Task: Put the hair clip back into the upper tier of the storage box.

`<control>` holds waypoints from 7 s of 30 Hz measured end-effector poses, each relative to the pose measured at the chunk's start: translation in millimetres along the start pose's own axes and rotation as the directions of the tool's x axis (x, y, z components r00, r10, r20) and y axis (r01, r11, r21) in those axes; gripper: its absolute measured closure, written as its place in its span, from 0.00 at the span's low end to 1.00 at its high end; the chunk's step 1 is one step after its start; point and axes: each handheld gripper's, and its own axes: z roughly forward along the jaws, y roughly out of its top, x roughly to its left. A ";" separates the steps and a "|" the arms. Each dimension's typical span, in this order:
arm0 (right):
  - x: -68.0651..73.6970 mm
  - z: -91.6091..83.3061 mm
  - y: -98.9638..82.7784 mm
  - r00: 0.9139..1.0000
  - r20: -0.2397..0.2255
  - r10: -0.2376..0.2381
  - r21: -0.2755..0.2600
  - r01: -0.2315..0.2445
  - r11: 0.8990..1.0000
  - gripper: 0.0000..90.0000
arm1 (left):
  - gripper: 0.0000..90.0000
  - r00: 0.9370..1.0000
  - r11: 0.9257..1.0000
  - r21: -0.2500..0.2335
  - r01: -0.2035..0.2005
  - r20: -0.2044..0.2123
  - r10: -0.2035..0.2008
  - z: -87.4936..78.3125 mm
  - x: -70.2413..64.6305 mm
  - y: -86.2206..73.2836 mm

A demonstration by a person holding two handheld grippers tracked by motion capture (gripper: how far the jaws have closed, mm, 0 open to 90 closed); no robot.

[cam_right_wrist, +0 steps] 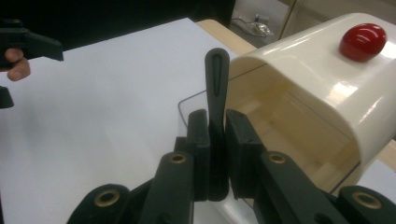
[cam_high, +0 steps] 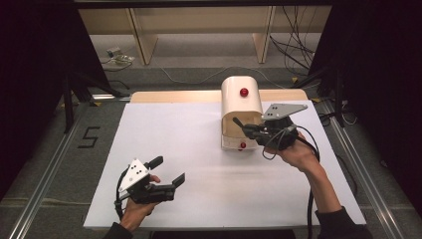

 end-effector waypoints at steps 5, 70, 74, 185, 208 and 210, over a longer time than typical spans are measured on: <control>-4.4 3.9 -3.7 1.000 0.024 -0.006 0.004 0.006 1.000 0.90 | 0.05 1.000 1.000 0.005 0.001 -0.001 -0.001 1.1 0.4 -0.7; -19.4 -5.7 -27.8 0.970 0.070 0.231 -0.175 -0.216 0.961 0.33 | 0.05 1.000 1.000 0.003 -0.015 0.010 0.015 1.0 -1.2 0.3; -15.9 -6.8 -32.0 0.971 0.072 0.230 -0.176 -0.214 0.961 0.32 | 0.05 1.000 1.000 0.004 -0.010 0.014 0.010 1.2 -1.6 0.1; 40.8 -9.4 -130.5 0.971 0.059 0.232 -0.242 -0.211 0.947 0.21 | 0.05 0.997 0.997 0.069 -0.016 0.073 0.011 6.3 -2.8 -1.6; 46.9 -9.0 -147.6 0.970 0.070 0.234 -0.216 -0.214 0.953 0.21 | 0.05 0.996 0.996 0.089 -0.024 0.091 0.016 7.5 -4.6 -2.7; 47.3 -9.8 -148.6 0.968 0.068 0.241 -0.215 -0.222 0.951 0.21 | 0.05 0.996 0.996 0.090 -0.024 0.092 0.016 7.8 -4.6 -2.7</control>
